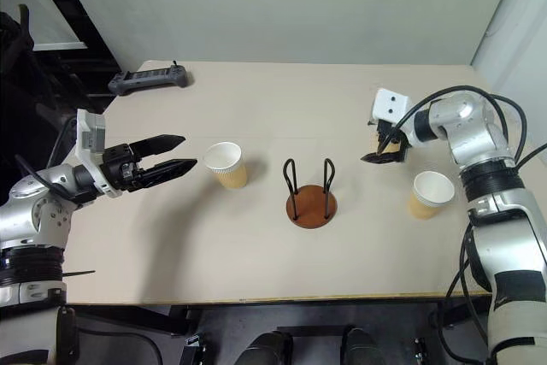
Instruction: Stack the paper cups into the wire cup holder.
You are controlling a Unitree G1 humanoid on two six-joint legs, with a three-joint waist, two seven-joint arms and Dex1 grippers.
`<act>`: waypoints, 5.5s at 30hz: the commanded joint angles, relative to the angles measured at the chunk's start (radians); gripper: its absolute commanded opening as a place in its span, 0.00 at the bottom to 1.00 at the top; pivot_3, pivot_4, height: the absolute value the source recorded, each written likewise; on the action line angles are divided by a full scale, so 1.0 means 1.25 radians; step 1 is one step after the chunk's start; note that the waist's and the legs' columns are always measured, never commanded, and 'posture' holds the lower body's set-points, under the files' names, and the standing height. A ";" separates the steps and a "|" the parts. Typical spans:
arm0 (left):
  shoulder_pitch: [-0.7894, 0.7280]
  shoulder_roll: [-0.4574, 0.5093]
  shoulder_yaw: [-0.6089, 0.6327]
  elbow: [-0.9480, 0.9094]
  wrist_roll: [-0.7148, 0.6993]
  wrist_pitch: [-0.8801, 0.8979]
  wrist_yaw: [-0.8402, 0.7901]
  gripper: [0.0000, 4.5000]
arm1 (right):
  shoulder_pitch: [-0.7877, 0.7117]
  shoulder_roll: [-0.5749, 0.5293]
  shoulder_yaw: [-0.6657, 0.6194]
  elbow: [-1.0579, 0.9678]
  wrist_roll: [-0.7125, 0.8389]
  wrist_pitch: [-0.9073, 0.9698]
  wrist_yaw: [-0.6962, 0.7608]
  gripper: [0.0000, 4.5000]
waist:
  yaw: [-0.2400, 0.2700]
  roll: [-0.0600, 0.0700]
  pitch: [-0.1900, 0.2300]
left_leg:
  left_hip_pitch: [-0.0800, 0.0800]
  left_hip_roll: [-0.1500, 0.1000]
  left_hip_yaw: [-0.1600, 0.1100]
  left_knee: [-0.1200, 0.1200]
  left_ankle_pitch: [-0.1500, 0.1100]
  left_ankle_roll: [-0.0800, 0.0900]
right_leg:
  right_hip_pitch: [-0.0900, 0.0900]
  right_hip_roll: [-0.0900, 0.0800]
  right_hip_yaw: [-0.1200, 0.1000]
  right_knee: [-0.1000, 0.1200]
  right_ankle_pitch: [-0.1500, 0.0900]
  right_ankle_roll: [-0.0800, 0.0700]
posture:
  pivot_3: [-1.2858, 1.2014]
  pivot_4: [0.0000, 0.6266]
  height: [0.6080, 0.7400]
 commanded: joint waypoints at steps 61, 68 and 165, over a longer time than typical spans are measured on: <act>-0.320 0.021 -0.269 0.083 0.052 -0.106 -0.262 1.00 | -0.145 0.063 0.106 0.361 -0.371 -0.290 -0.285 0.70 | 0.004 0.000 0.000 | -0.001 0.003 0.002 -0.004 0.000 -0.001 | -0.002 0.000 -0.002 -0.004 0.004 -0.002 | 0.52 0.24 1.00; -0.322 0.025 -0.276 0.083 0.041 -0.112 -0.262 1.00 | -0.148 0.063 0.109 0.365 -0.381 -0.291 -0.284 0.17 | 0.004 0.000 0.000 | -0.001 0.003 0.002 -0.004 0.001 0.000 | -0.001 0.000 -0.002 -0.004 0.004 -0.002 | 0.52 0.24 1.00; -0.326 0.002 -0.350 0.175 0.023 -0.233 -0.262 1.00 | 0.038 0.255 0.023 -0.156 -0.184 0.209 -0.295 0.75 | -0.002 0.001 0.001 | -0.001 0.004 0.003 -0.003 0.007 -0.001 | -0.002 0.000 -0.002 0.000 0.004 -0.003 | 0.52 0.24 1.00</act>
